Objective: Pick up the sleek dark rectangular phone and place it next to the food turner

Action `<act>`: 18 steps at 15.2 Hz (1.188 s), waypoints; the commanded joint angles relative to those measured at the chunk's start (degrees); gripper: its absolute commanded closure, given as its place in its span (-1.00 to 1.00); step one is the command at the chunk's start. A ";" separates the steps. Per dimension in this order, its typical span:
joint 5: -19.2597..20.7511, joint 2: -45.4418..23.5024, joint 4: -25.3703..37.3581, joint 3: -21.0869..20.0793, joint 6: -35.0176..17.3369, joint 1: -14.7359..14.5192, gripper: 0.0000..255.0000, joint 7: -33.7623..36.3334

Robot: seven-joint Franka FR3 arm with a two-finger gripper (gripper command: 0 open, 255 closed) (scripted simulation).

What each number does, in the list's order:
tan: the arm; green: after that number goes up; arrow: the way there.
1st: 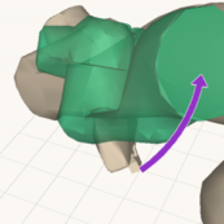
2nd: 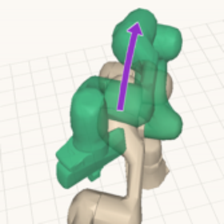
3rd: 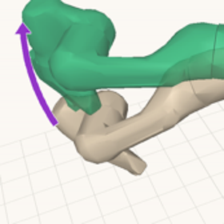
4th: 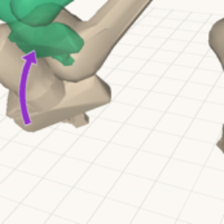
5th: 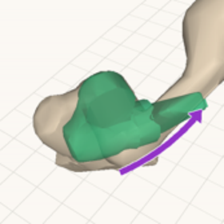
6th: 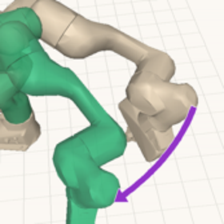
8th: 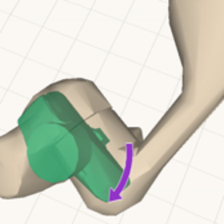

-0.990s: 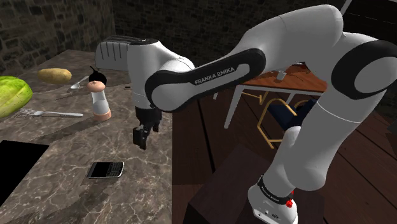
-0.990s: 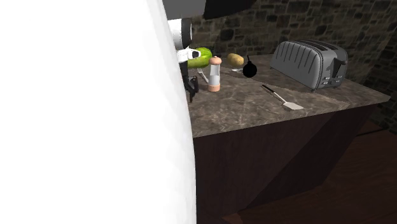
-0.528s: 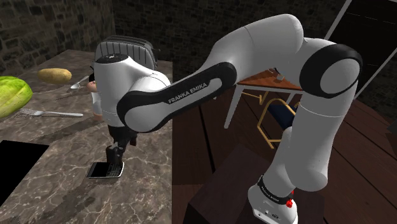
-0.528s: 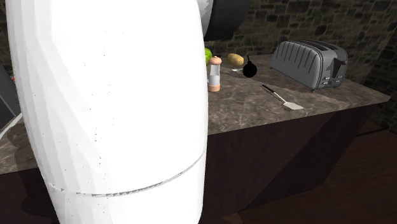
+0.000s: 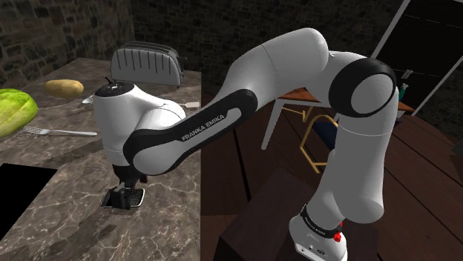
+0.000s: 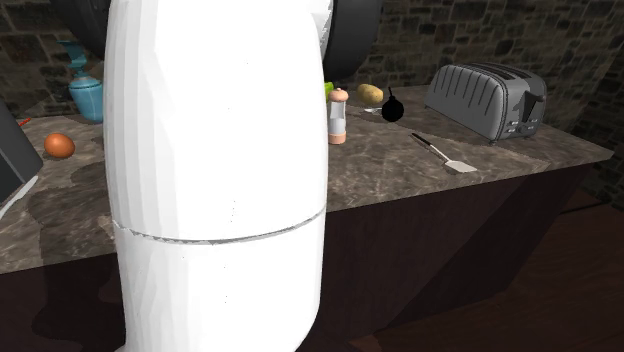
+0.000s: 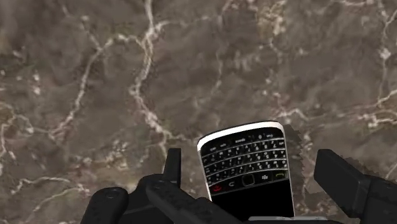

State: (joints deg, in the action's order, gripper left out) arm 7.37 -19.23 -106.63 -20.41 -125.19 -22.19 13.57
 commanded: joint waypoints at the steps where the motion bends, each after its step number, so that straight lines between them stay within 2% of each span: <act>1: 0.39 -0.83 -0.35 0.13 -1.15 -0.18 -1.00 0.29; 10: 0.70 -1.47 -0.73 0.27 -2.14 -0.28 -1.00 0.49; 11: 0.70 -1.47 -0.73 0.27 -2.14 -0.28 1.00 0.49; 18: 0.70 -1.47 -0.73 0.27 -2.14 -0.28 1.00 0.49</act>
State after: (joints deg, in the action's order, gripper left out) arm 8.07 -20.70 -107.36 -20.14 -127.32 -22.48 14.05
